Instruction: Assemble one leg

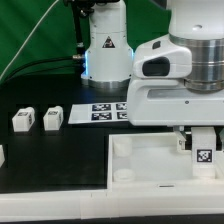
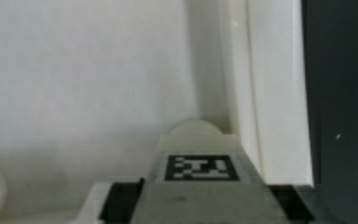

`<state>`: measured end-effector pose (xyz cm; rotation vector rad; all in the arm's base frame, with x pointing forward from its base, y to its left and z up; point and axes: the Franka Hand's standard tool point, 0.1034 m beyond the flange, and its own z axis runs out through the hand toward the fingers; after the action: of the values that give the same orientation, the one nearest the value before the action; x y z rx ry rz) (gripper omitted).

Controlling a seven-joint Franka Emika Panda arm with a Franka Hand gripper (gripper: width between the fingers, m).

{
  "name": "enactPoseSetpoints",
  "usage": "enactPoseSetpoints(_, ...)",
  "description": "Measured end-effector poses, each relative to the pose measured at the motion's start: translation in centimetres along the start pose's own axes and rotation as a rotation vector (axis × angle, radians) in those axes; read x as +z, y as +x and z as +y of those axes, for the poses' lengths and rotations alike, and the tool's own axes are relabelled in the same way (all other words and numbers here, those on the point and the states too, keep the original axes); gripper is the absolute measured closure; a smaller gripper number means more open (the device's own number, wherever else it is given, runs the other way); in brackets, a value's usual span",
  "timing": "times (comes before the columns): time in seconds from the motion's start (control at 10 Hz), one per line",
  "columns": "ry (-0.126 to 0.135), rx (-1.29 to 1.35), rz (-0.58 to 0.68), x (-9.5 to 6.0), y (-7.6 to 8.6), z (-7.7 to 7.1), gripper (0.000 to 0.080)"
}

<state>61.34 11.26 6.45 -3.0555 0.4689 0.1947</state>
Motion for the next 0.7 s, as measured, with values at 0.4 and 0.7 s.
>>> enactPoseSetpoints(0.4, 0.013, 0.544, 0.007, 0.08, -0.23, -0.74, 0.0507)
enactPoseSetpoints(0.7, 0.024, 0.841, 0.012, 0.01, -0.14, -1.03, 0.0507)
